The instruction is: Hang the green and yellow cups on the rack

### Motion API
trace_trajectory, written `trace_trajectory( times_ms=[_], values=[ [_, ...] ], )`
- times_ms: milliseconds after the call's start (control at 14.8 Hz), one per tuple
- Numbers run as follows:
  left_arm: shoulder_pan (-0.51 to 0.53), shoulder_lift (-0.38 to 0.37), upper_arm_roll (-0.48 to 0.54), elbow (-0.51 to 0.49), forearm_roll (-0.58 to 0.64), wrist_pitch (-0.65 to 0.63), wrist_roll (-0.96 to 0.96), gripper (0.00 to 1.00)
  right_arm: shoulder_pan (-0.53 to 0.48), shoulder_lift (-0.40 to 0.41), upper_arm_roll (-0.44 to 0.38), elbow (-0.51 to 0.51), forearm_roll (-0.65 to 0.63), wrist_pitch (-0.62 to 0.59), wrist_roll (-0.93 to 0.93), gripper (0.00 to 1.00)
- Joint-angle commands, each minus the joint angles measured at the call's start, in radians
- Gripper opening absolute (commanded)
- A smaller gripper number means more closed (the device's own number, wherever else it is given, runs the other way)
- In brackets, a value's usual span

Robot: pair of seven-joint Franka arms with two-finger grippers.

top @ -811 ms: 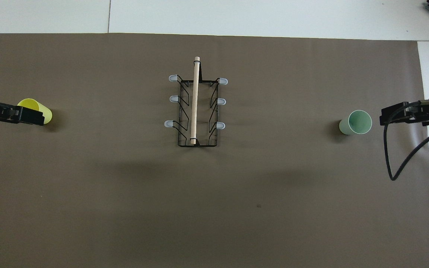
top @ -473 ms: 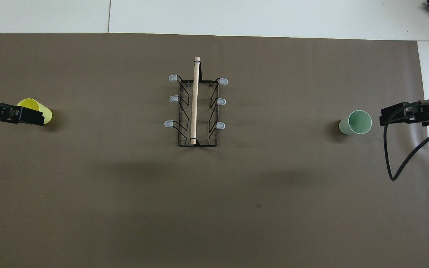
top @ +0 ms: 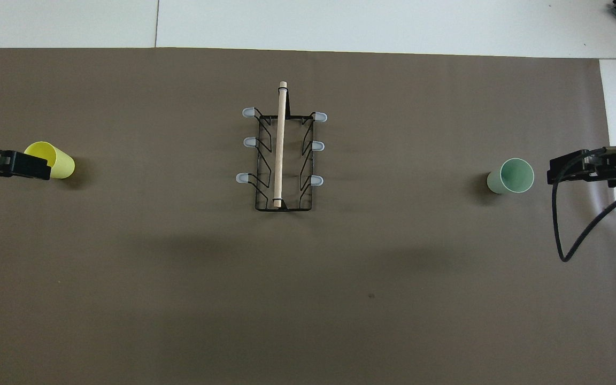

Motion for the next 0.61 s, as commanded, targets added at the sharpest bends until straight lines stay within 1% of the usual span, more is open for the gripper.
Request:
trace_trajectory(
  times_ms=[0,135,270,338,473,541],
  values=[
    [-0.002,-0.015,0.008,-0.007,-0.002,-0.007,-0.007,1.00,-0.005,-0.008,0.005,-0.066,-0.021,0.050,0.018,1.00],
    [-0.002,-0.015,0.017,-0.010,-0.002,-0.007,-0.003,1.00,-0.008,0.064,0.005,-0.066,-0.021,0.068,0.013,1.00],
    [-0.002,-0.013,0.017,-0.007,-0.002,-0.006,-0.003,1.00,0.011,0.154,0.005,-0.066,-0.032,0.128,0.050,1.00],
    [-0.002,-0.012,0.017,-0.007,-0.002,-0.006,-0.003,1.00,0.017,0.186,0.006,-0.066,-0.044,0.169,0.082,1.00],
    [-0.018,-0.012,0.034,-0.006,-0.002,-0.007,0.002,1.00,0.030,0.242,0.017,-0.056,-0.087,0.183,0.050,1.00],
    [-0.028,-0.012,0.037,-0.006,-0.002,-0.006,0.002,1.00,0.055,0.260,0.017,-0.055,-0.125,0.191,0.005,1.00]
  ],
)
